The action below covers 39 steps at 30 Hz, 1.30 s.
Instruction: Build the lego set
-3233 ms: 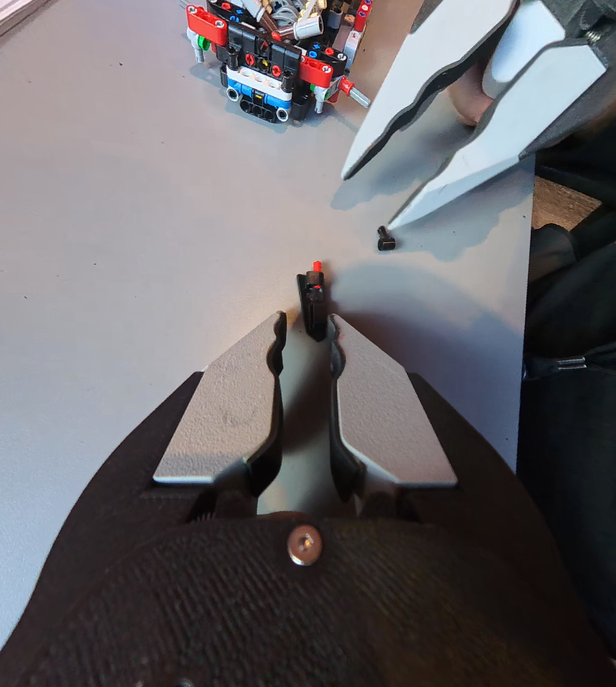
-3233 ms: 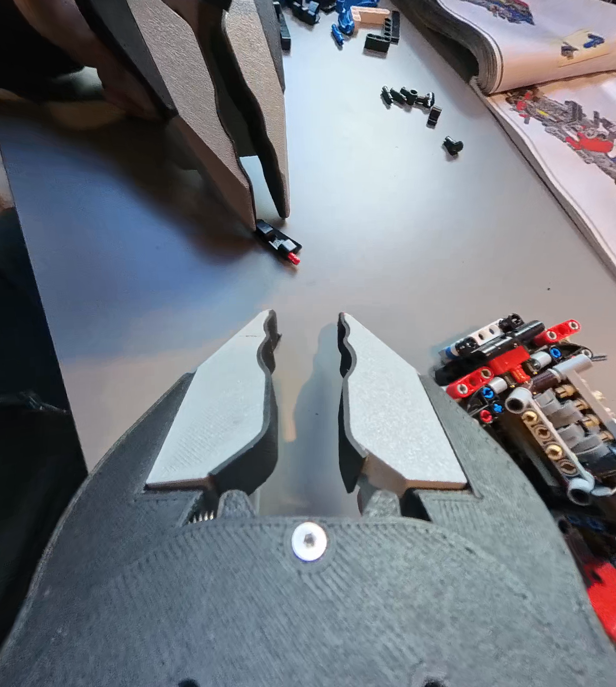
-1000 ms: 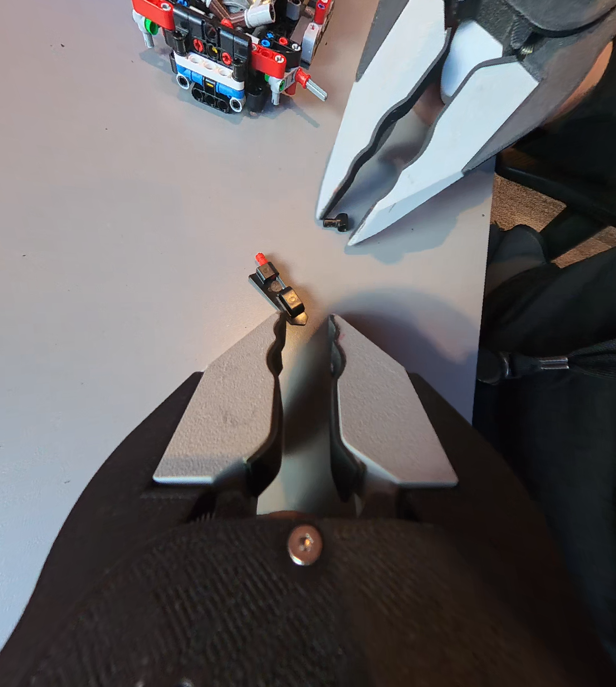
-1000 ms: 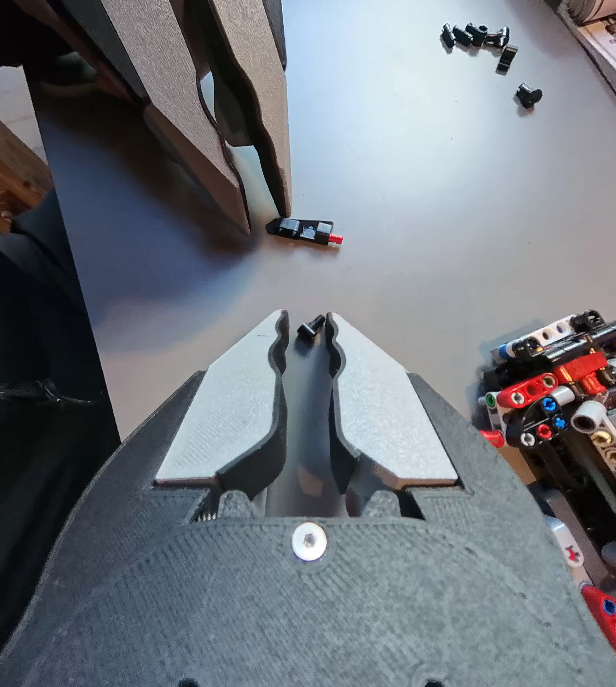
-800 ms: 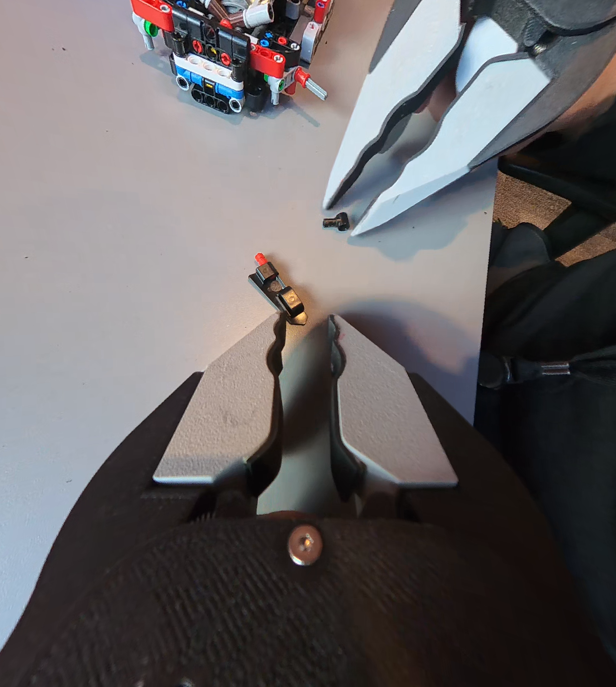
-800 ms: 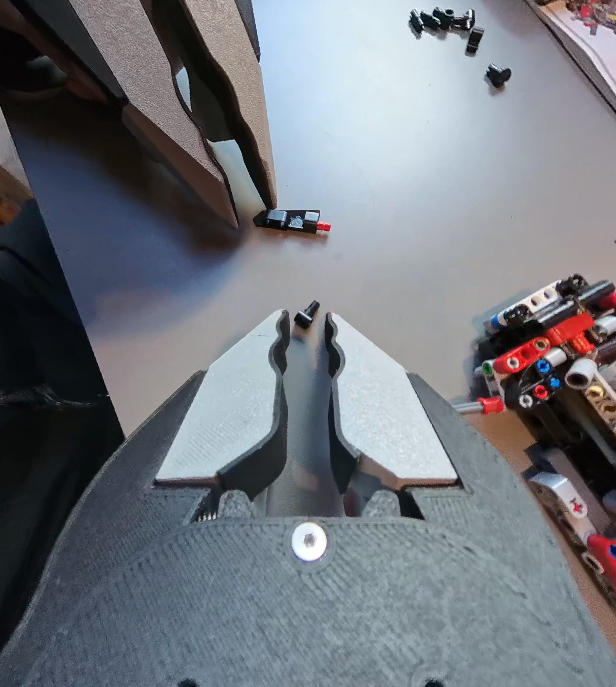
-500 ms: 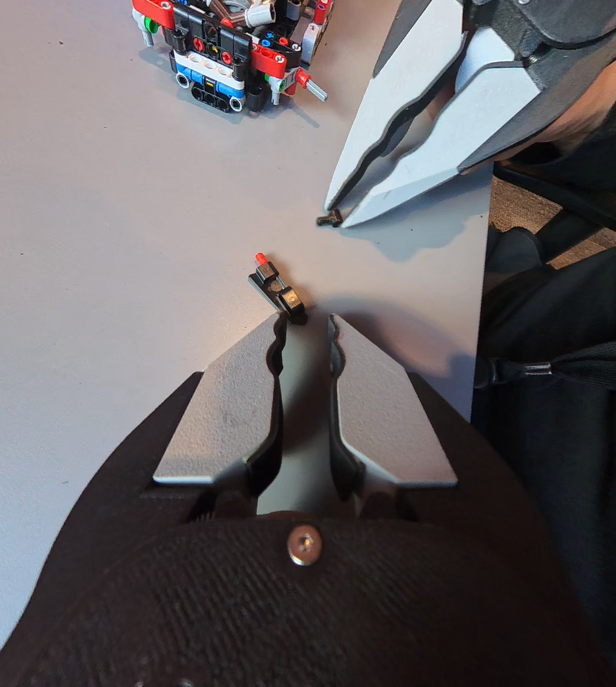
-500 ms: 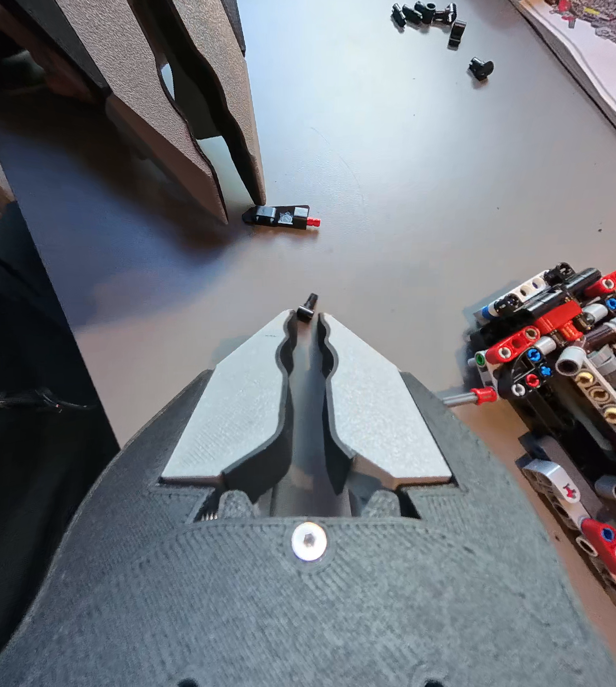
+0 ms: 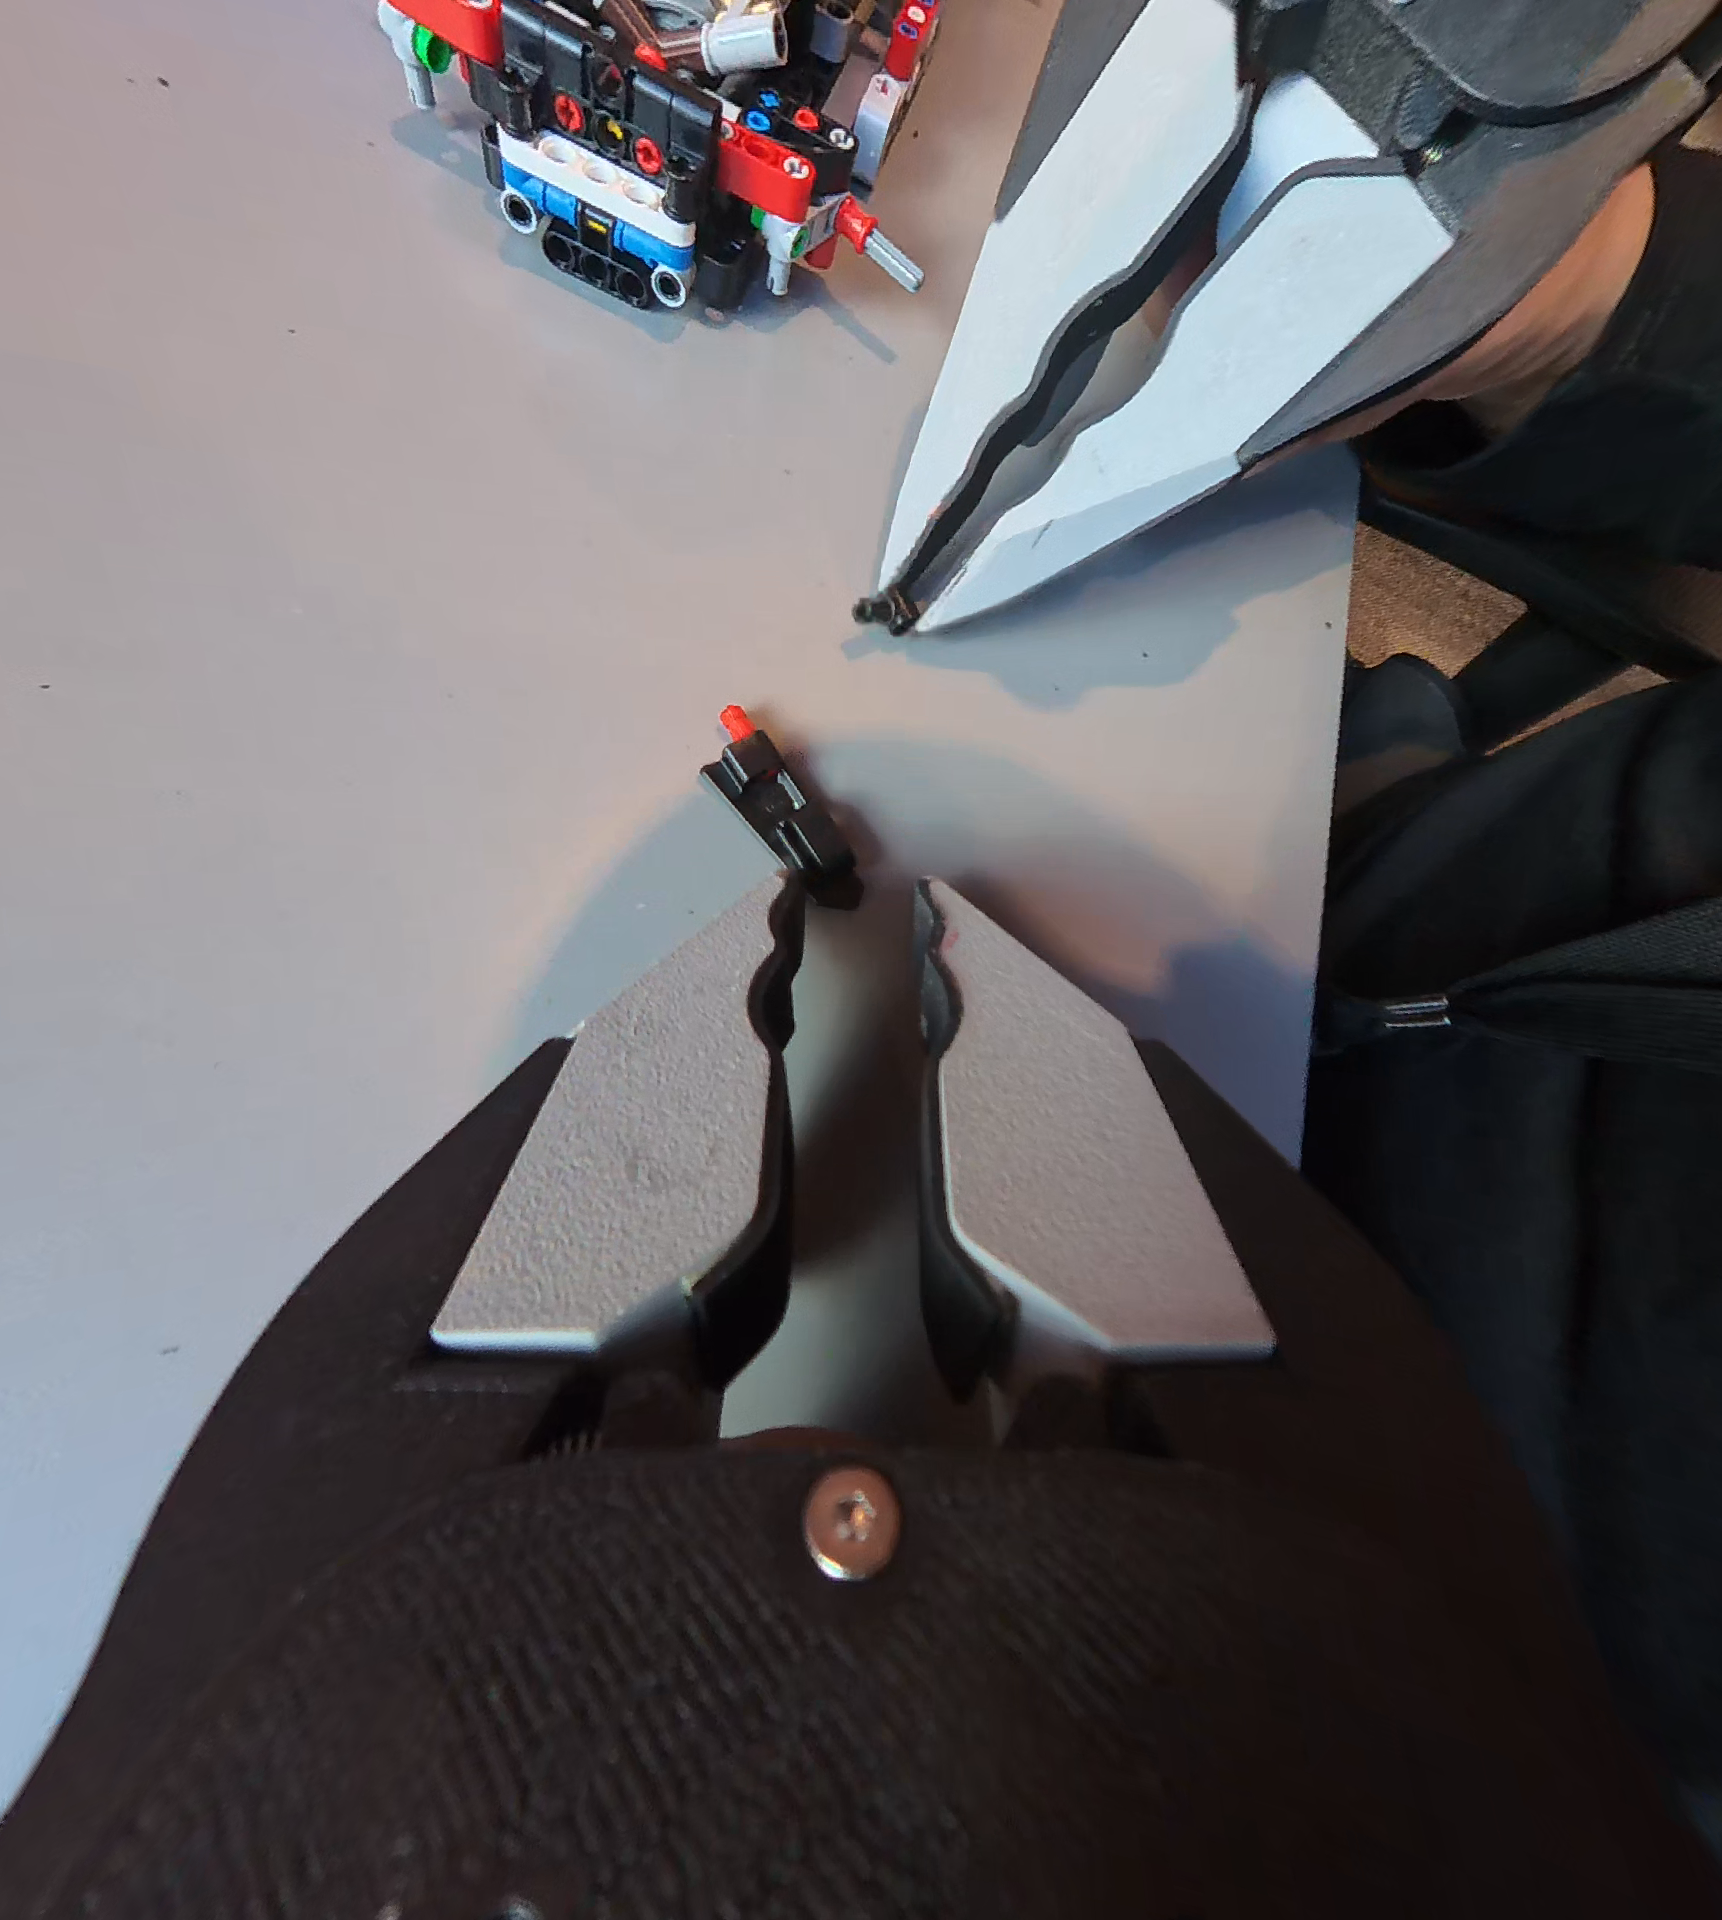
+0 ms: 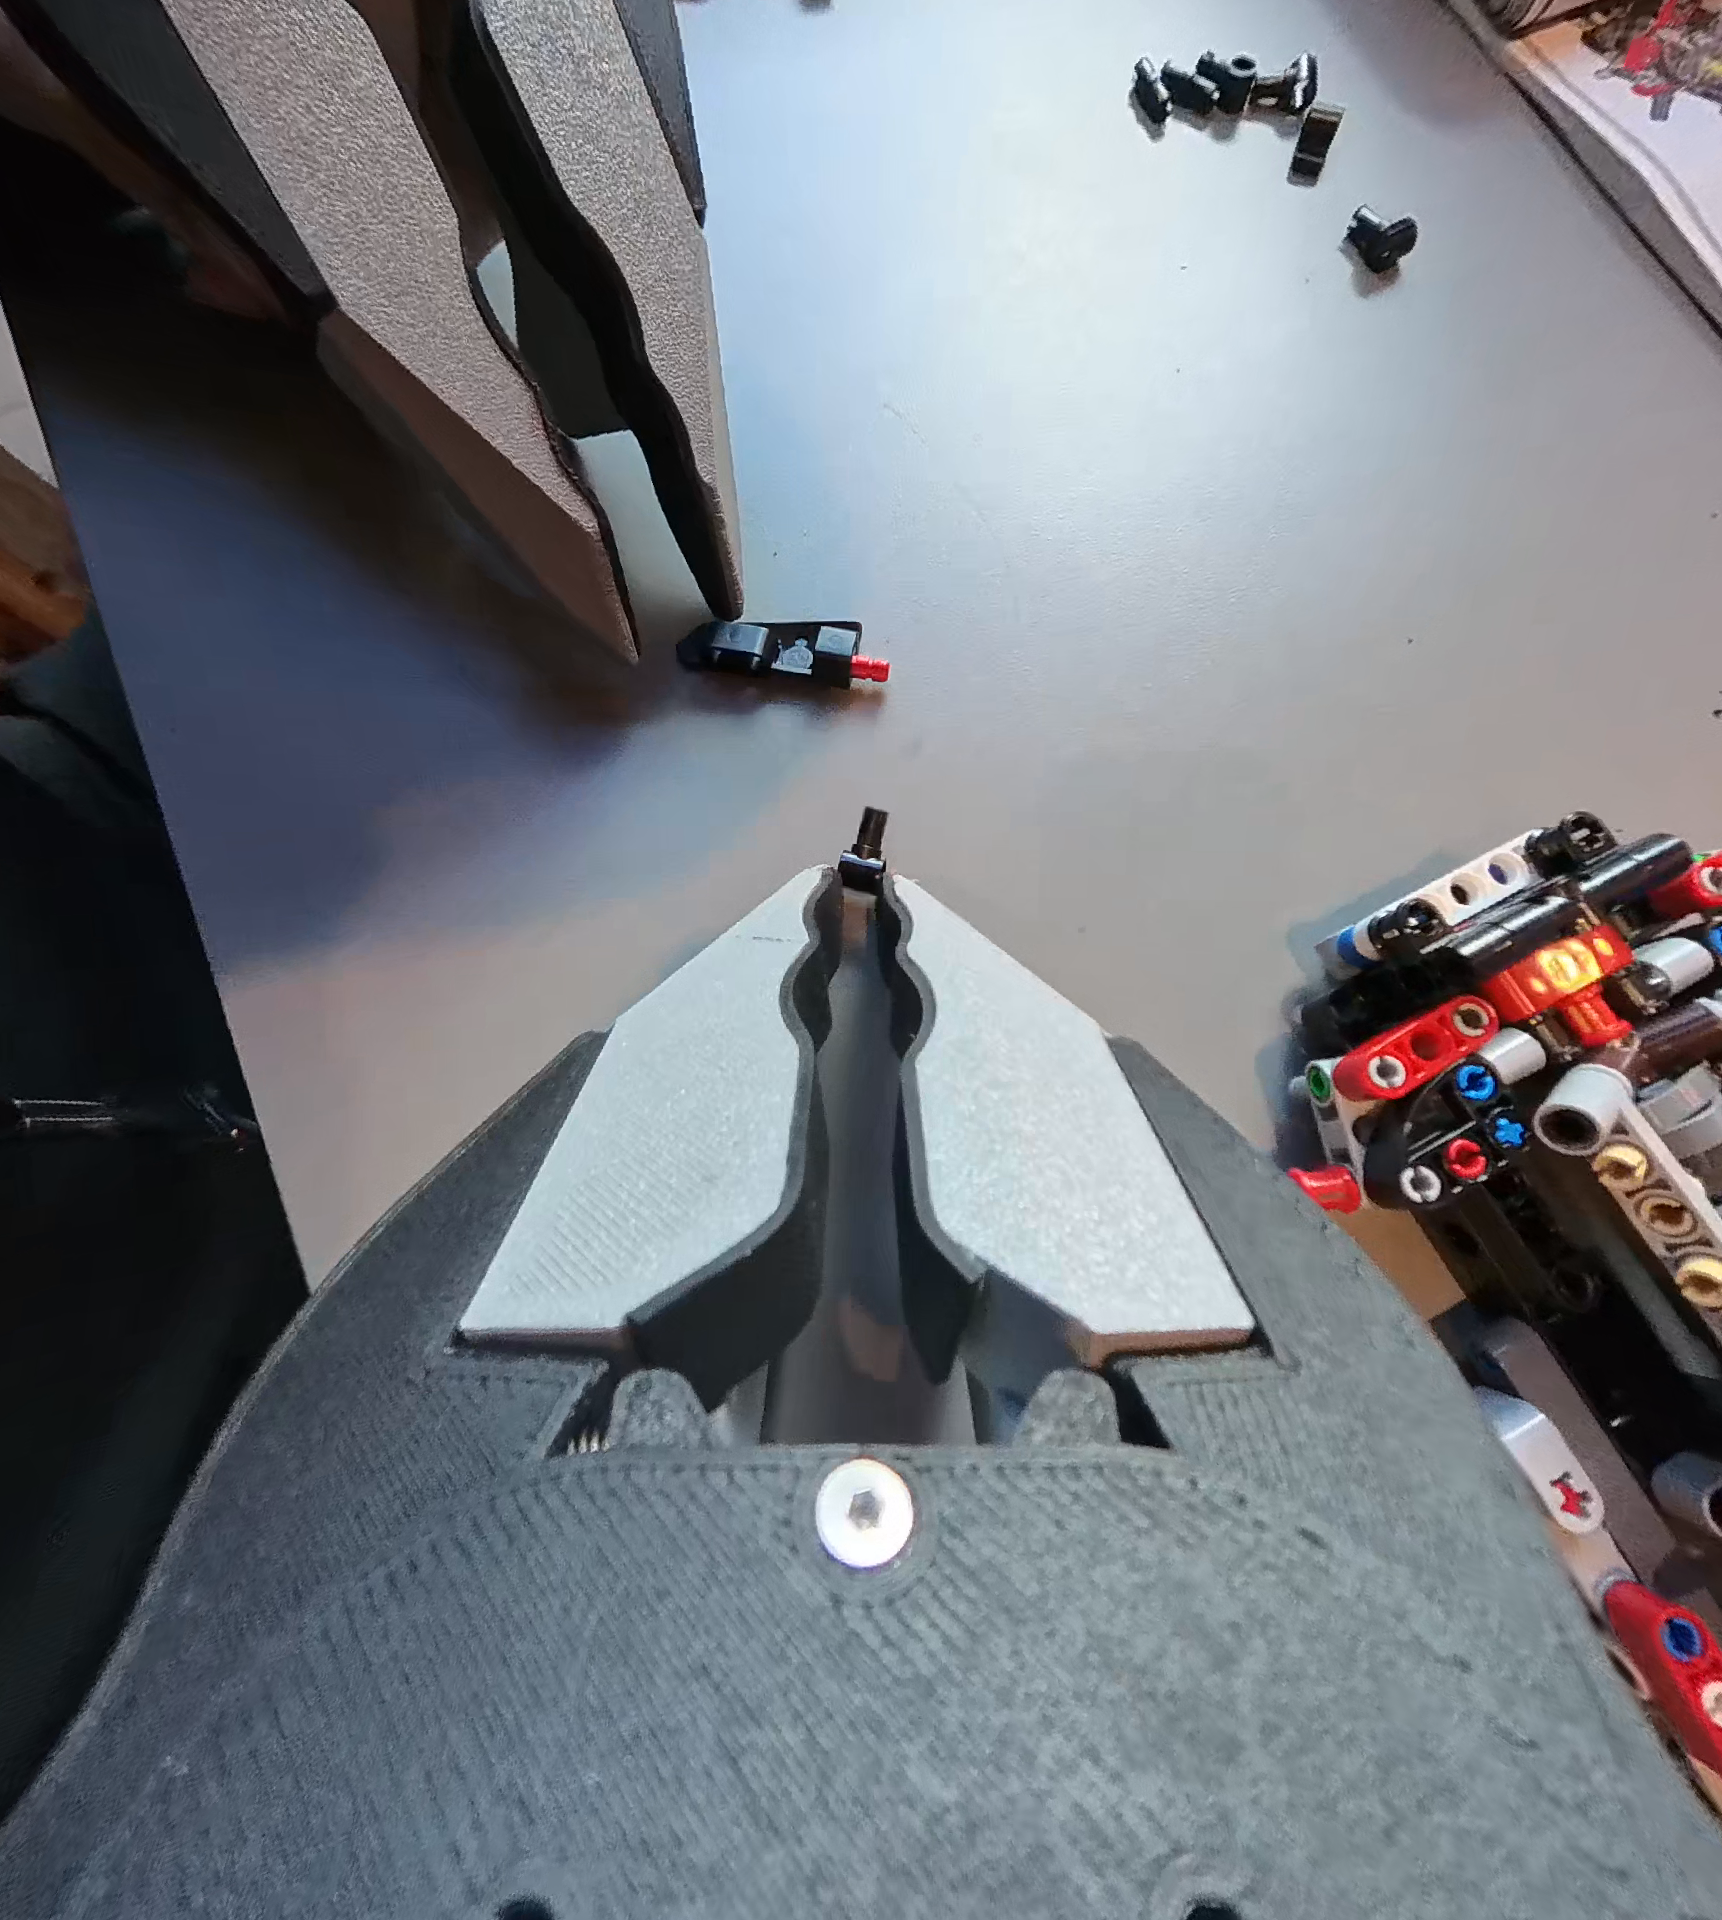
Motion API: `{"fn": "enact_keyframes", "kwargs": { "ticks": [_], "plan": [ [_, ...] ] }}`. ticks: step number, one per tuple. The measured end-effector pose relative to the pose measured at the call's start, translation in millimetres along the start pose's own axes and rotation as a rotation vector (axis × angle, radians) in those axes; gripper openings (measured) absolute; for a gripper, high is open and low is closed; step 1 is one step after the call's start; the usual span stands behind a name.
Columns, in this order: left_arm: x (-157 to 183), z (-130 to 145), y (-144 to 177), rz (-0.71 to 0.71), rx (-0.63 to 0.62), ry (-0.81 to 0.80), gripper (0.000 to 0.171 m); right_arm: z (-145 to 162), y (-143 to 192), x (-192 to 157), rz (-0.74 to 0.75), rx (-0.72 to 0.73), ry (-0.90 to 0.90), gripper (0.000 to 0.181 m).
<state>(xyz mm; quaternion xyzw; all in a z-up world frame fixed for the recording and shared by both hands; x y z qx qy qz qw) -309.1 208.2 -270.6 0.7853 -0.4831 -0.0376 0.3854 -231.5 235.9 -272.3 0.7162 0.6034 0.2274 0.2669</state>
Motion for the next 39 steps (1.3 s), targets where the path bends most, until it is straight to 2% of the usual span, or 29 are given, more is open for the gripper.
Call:
{"fn": "enact_keyframes", "kwargs": {
  "ticks": [9,14,19,23,34,37,39],
  "plan": [
    [0,0,0,-0.012,0.003,-0.009,0.018,0,-1,-2,-0.032,-0.005,0.003,0.003],
    [-5,-7,10,-0.045,0.061,-0.046,0.019,-1,-2,-8,-0.058,-0.009,0.005,0.003],
    [-7,-9,6,-0.052,0.039,-0.115,0.020,-8,-9,-19,-0.101,-0.005,0.024,0.003],
    [-8,-4,-3,-0.076,-0.030,-0.171,0.022,-11,-14,-23,-0.123,-0.016,0.024,0.000],
    [-7,-4,-3,-0.100,-0.036,-0.188,0.022,-9,-4,-9,-0.087,0.021,-0.036,0.000],
    [-9,-16,5,-0.104,-0.001,-0.167,0.023,-8,0,-5,-0.064,0.039,-0.043,0.000],
    [-18,-39,13,-0.132,0.058,-0.135,0.018,-8,4,-2,-0.040,0.057,-0.040,0.000]
  ]
}}
Point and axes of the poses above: each gripper's, where its closed fingertips meet, y back along the fingers, z out of its underside, x = y × z across the jaws, the point moved 2 cm from there along y, back along the fingers, and after that the axes turned 2 degrees about y, right-handed, at the moved point
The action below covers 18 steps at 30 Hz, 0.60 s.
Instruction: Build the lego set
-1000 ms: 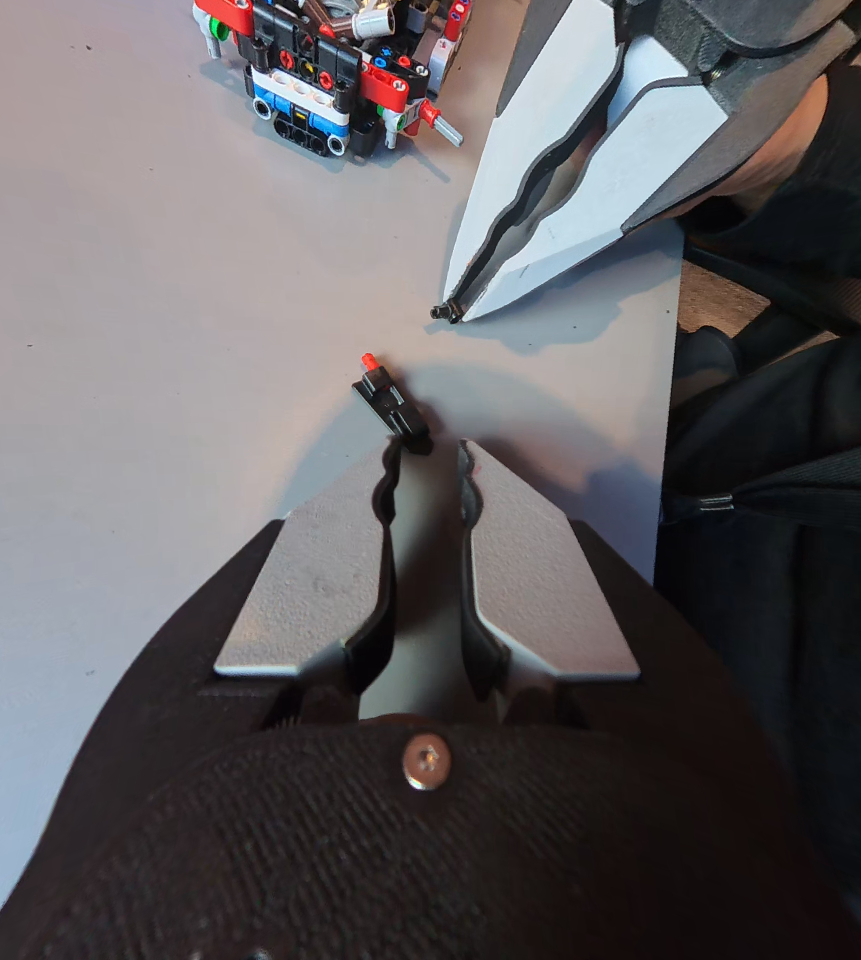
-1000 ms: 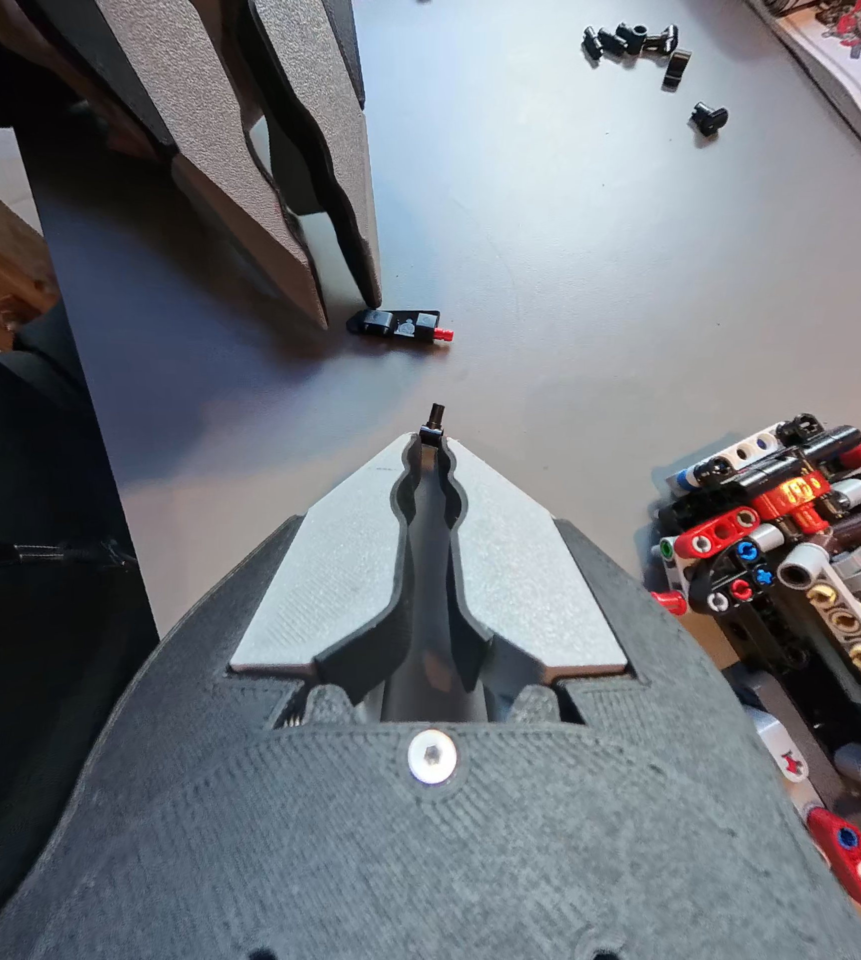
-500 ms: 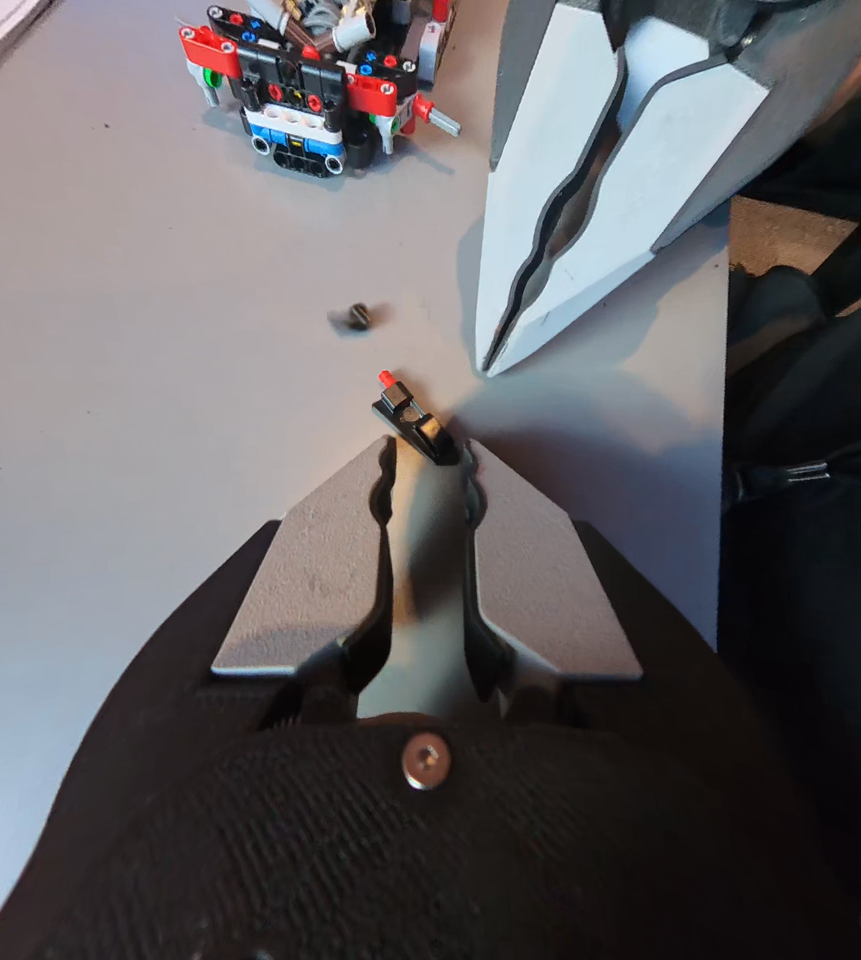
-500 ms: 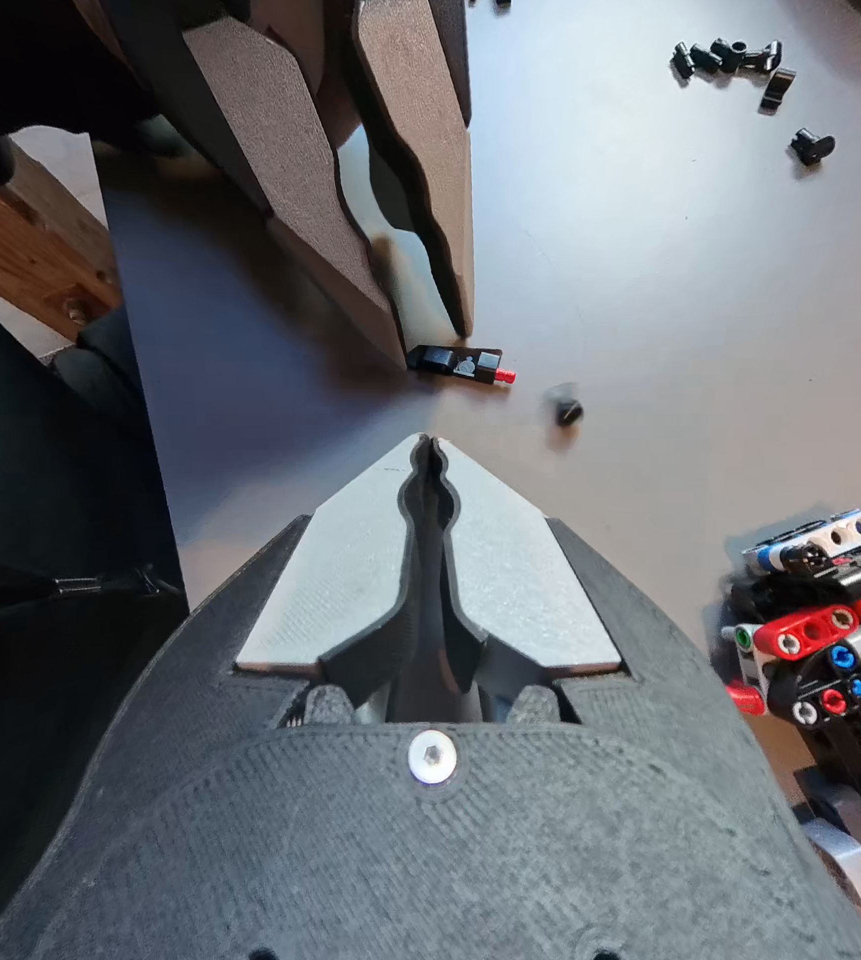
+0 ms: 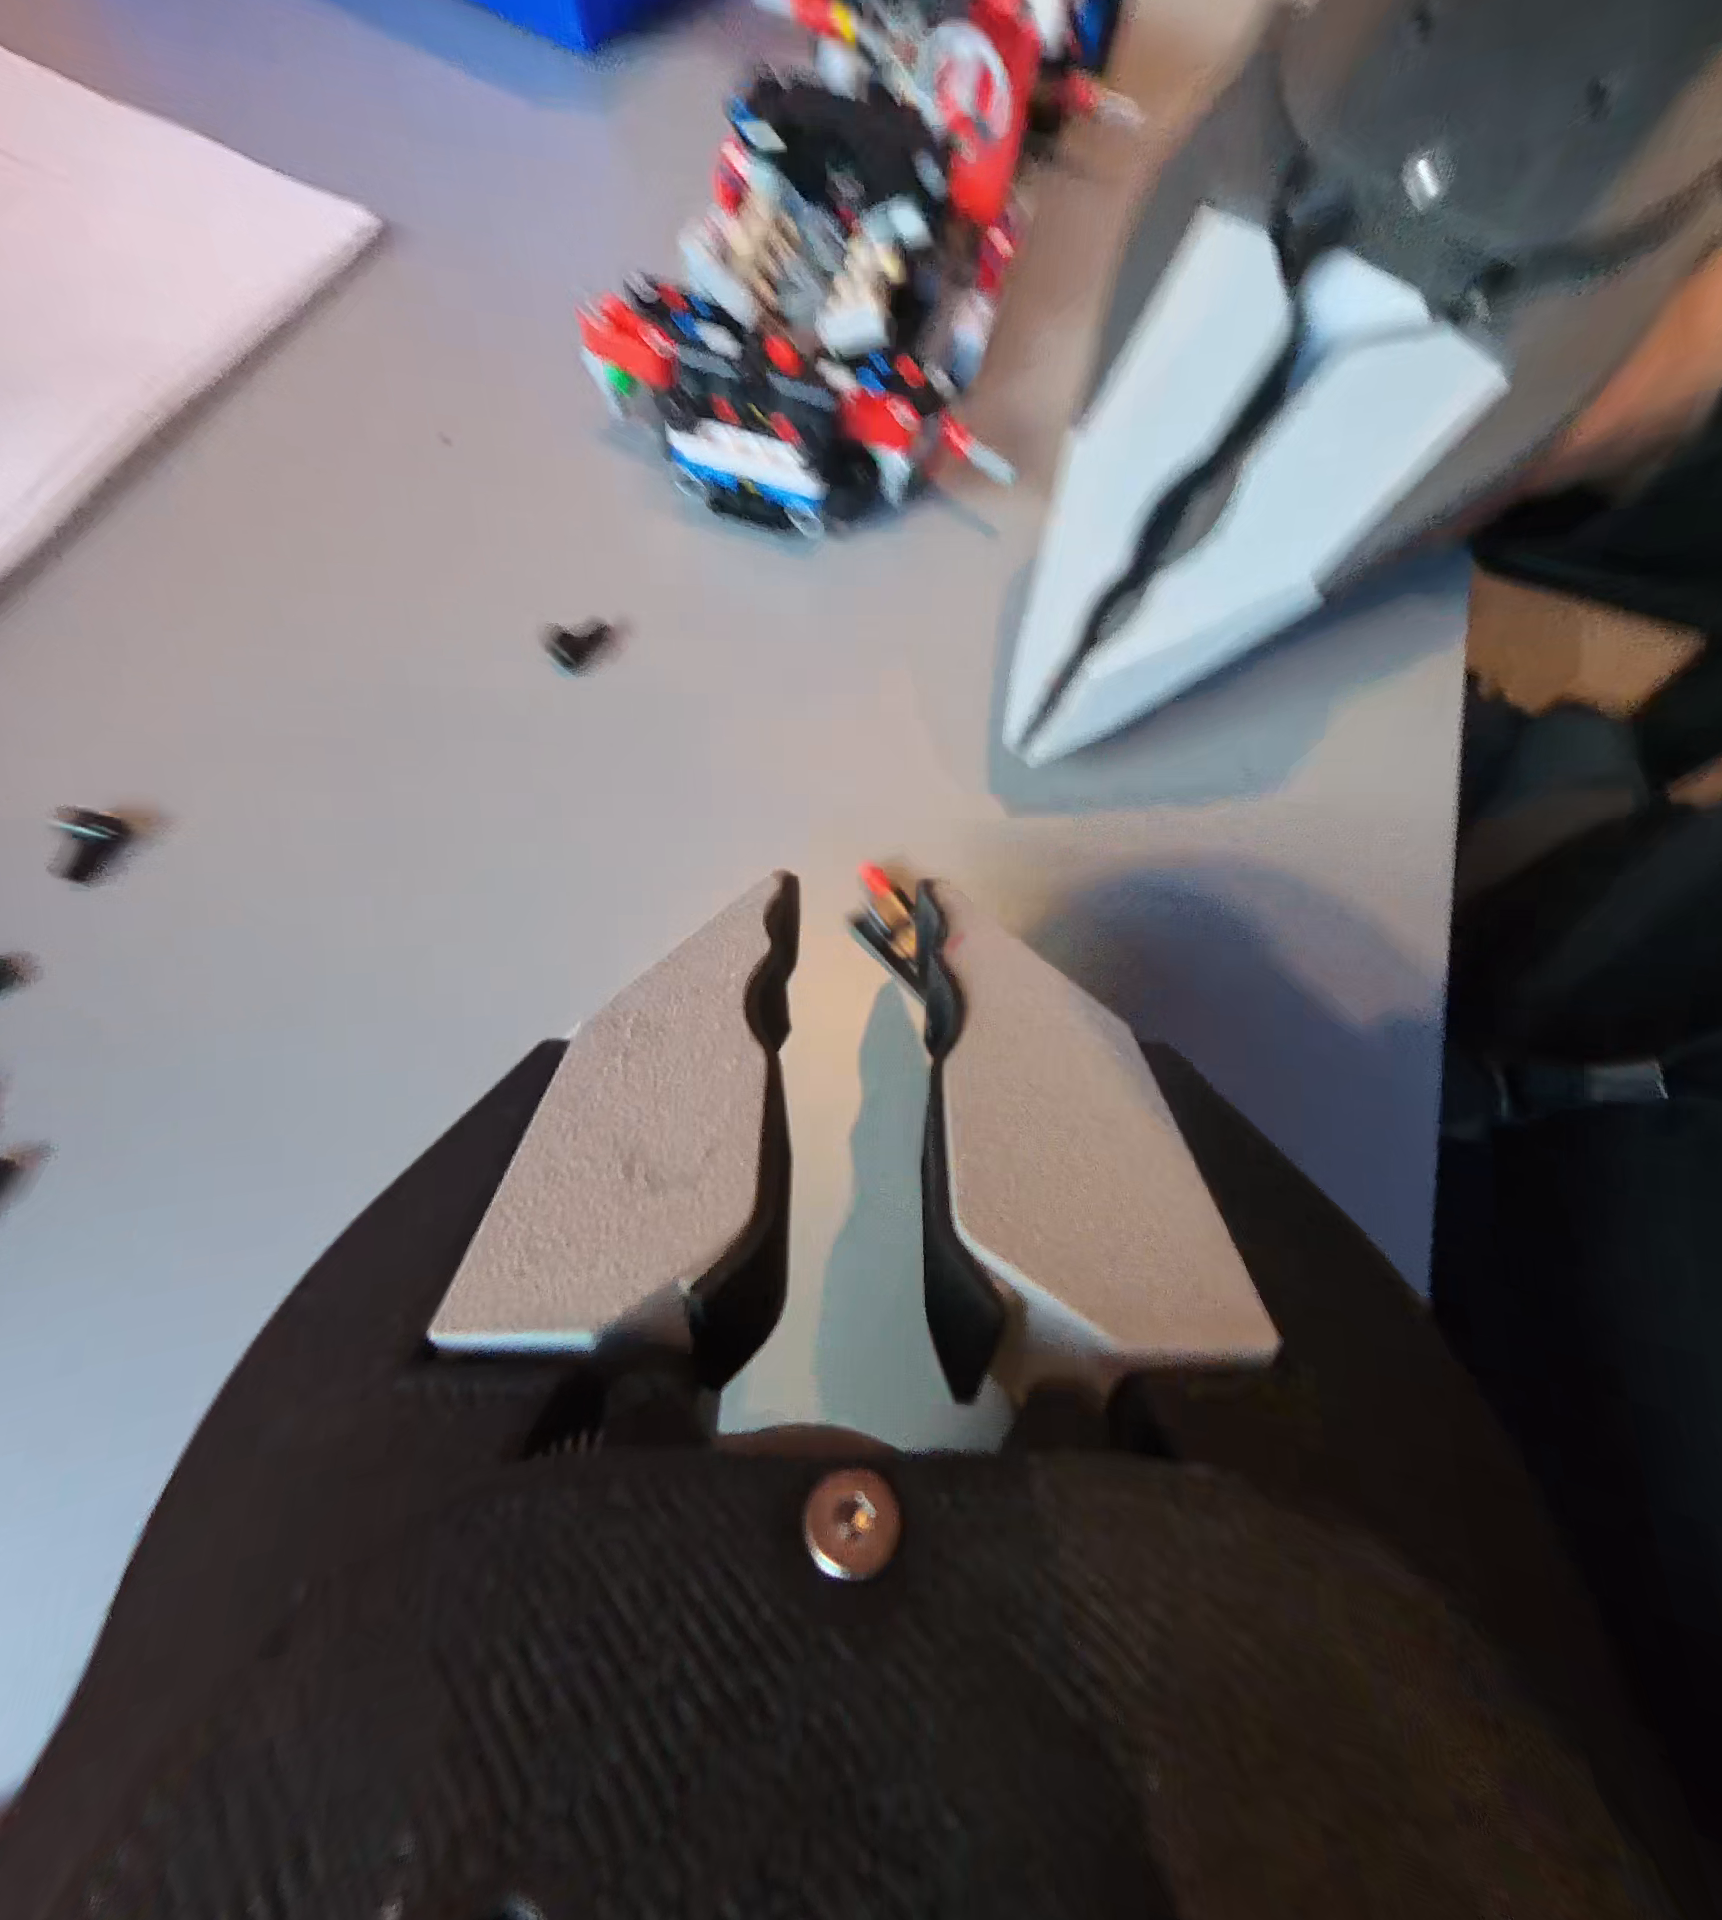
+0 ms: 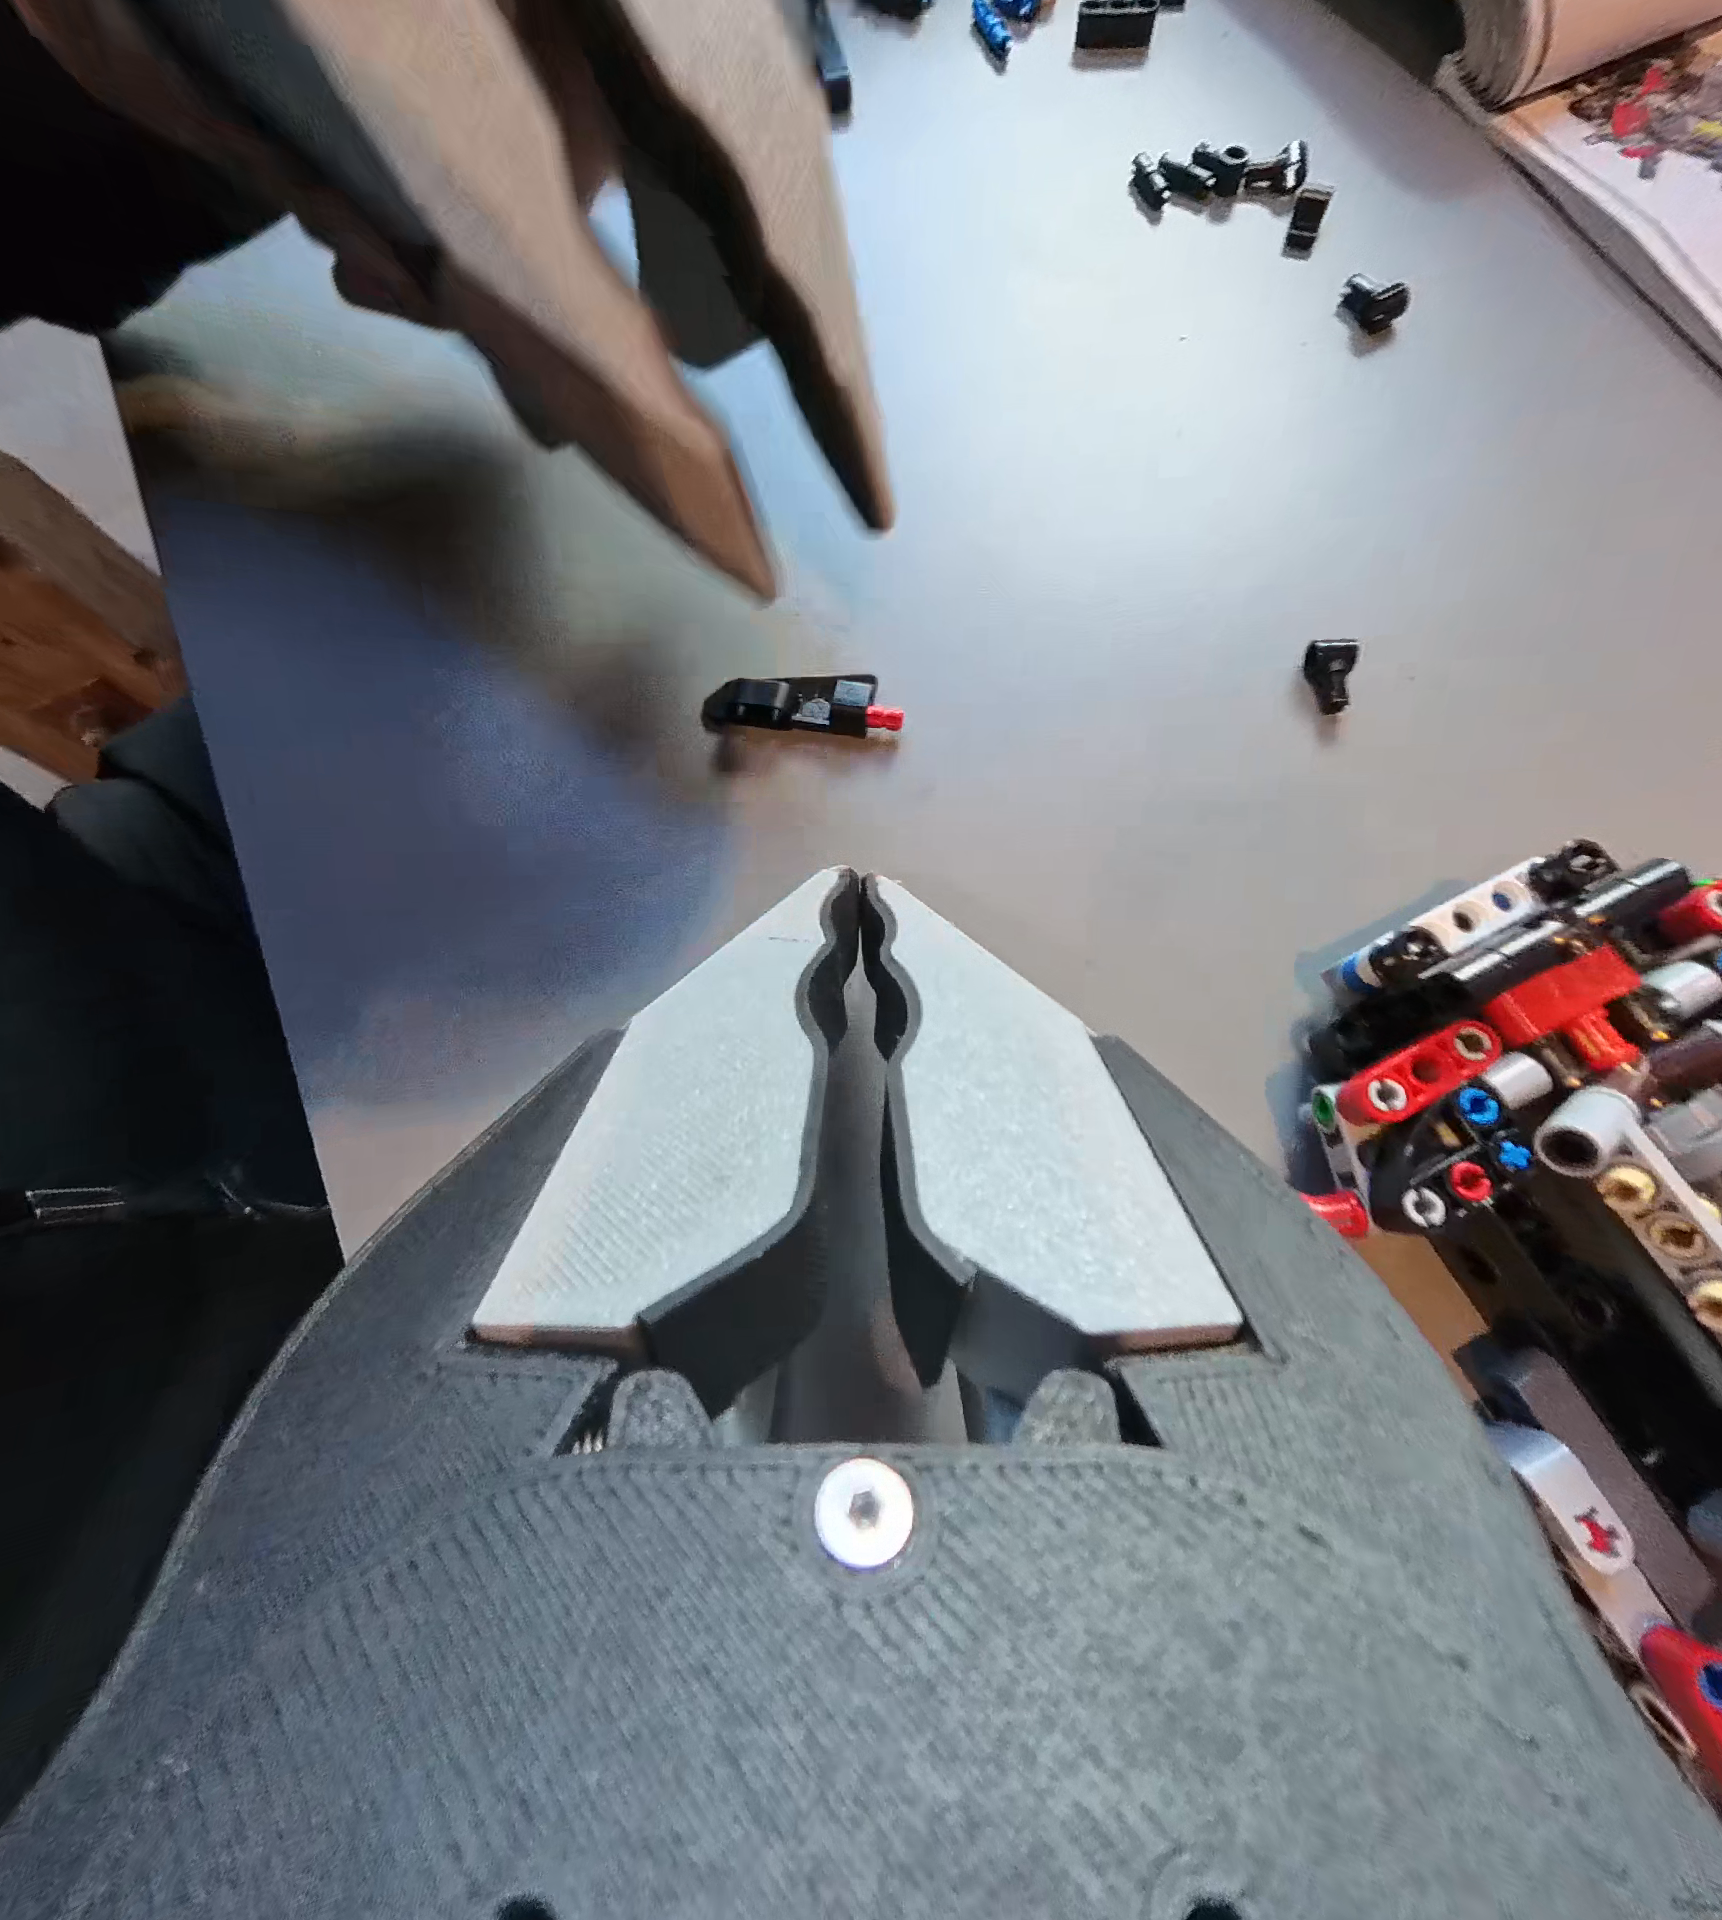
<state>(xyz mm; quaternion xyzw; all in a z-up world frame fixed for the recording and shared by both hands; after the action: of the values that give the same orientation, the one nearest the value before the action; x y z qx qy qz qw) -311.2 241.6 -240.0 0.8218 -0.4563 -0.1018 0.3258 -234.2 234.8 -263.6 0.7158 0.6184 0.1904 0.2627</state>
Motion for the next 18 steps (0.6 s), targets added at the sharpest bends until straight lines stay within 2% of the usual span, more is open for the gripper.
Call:
{"fn": "enact_keyframes", "kwargs": {
  "ticks": [2,5,10,16,18],
  "plan": [
    [-15,-21,-4,-0.032,0.004,-0.024,0.018,0,4,3,0.013,0.017,0.001,0.000],
    [-36,-35,-29,-0.053,-0.097,-0.121,0.022,4,11,5,0.015,0.024,0.000,0.000],
    [-65,-38,-59,-0.076,-0.245,-0.267,0.023,13,28,11,0.036,0.051,0.009,0.000],
    [-69,-33,-75,0.012,-0.340,-0.318,0.019,20,47,16,0.025,0.092,-0.006,0.000],
    [-68,-33,-77,0.026,-0.350,-0.314,0.012,22,52,18,0.032,0.100,-0.008,0.000]
  ]
}}
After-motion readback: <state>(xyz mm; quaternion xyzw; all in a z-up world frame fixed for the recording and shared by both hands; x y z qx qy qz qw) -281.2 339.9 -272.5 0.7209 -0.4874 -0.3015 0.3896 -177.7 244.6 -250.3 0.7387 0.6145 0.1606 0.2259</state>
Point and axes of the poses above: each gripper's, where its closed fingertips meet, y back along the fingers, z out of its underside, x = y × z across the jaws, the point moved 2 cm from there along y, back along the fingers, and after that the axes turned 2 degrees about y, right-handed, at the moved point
